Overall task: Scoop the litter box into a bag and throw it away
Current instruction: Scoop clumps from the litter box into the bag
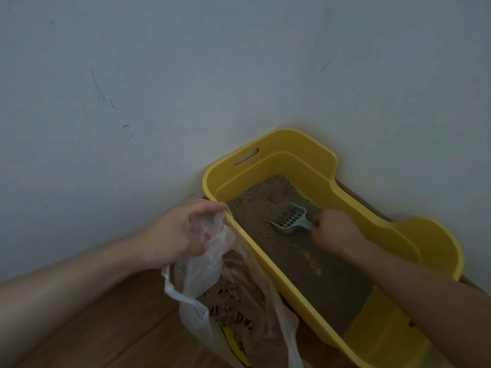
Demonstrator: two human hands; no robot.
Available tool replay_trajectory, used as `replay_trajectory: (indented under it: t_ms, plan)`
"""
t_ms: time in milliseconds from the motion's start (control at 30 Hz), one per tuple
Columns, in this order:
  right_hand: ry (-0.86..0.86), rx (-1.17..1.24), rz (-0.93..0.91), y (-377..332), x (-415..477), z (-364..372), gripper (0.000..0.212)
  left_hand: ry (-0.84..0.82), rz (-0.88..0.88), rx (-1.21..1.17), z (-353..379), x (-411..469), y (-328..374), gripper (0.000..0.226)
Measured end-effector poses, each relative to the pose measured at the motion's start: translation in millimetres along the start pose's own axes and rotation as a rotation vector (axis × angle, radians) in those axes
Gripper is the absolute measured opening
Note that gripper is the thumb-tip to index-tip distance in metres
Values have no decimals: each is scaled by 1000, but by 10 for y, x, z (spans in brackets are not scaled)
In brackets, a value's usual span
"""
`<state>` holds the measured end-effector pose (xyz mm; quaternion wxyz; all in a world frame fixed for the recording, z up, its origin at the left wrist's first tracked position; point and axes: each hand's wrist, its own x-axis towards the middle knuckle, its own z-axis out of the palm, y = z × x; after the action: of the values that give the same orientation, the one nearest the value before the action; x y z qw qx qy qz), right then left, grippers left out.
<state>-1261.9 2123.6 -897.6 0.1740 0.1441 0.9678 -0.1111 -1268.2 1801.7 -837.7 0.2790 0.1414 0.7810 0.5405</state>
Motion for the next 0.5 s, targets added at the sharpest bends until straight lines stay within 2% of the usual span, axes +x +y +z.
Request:
replay_trajectory:
  t_ms: [500]
  plan:
    - [92,171,-93,-243,307,321,21,-38,5,-37,0,35,-39,79]
